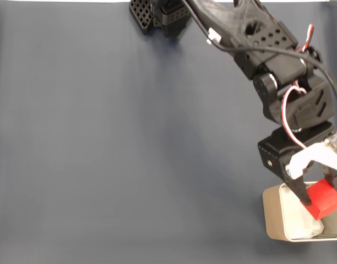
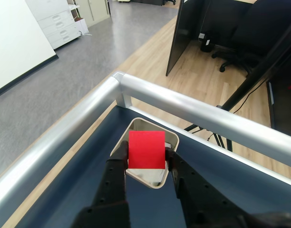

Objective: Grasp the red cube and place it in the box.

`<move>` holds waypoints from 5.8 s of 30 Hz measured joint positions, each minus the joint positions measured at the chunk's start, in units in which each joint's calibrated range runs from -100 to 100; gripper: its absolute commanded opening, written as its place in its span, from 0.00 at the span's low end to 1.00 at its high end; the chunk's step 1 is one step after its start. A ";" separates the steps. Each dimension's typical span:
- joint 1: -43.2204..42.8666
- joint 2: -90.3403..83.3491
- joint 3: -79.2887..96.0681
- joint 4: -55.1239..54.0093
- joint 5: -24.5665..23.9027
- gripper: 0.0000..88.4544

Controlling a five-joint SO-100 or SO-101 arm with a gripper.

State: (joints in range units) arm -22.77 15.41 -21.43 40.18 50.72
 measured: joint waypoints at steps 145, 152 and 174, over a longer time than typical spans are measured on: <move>1.48 10.07 -4.88 -4.14 -0.34 0.32; 1.48 10.07 -4.88 -4.14 -0.34 0.04; 1.93 3.13 1.63 -4.14 -0.39 0.00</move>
State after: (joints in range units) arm -20.85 18.54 -19.80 36.04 50.33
